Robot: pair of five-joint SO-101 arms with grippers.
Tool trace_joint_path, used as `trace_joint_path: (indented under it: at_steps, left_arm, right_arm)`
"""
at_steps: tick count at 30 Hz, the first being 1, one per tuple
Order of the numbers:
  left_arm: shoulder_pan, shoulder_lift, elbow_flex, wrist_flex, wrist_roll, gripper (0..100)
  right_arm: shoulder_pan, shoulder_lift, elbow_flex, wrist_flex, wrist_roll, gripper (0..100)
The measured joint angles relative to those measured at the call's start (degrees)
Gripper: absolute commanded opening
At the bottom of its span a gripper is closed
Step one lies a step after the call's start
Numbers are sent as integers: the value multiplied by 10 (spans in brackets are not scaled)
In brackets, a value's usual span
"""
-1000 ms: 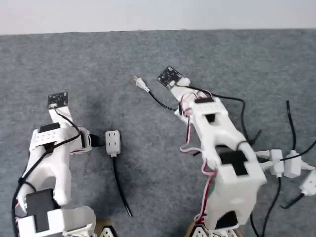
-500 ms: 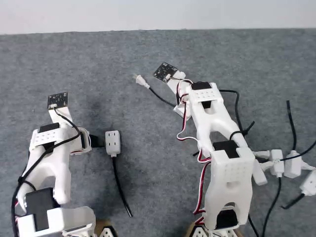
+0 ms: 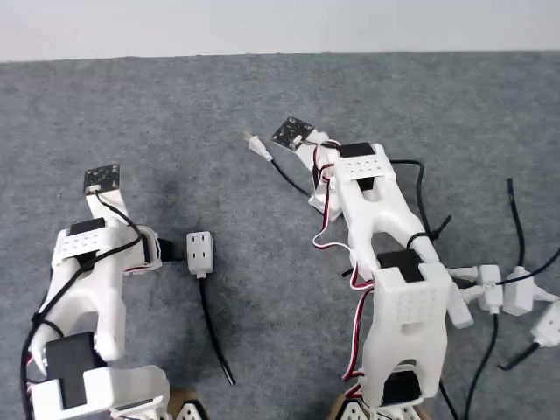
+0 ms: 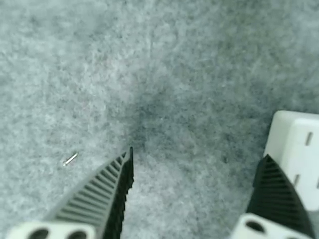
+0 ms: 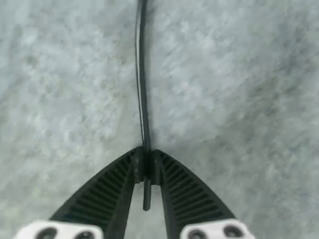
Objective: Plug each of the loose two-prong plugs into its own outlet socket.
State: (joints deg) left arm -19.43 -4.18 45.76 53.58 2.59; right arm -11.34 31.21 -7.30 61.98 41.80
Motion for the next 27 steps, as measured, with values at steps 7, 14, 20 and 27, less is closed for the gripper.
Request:
trace_joint_path:
  at_steps: [7, 14, 20, 27]
  left_arm:
    - [-1, 0, 0, 0, 0, 365]
    - [-1, 0, 0, 0, 0, 365]
    - [-1, 0, 0, 0, 0, 364]
    - [-1, 0, 0, 0, 0, 364]
  right_arm:
    - [0, -113, 0, 152, -47, 9]
    - [-17, -287, 0, 339, -113, 9]
    - [-37, -469, 0, 385, -176, 8]
    - [-77, -522, 26, 386, -273, 8]
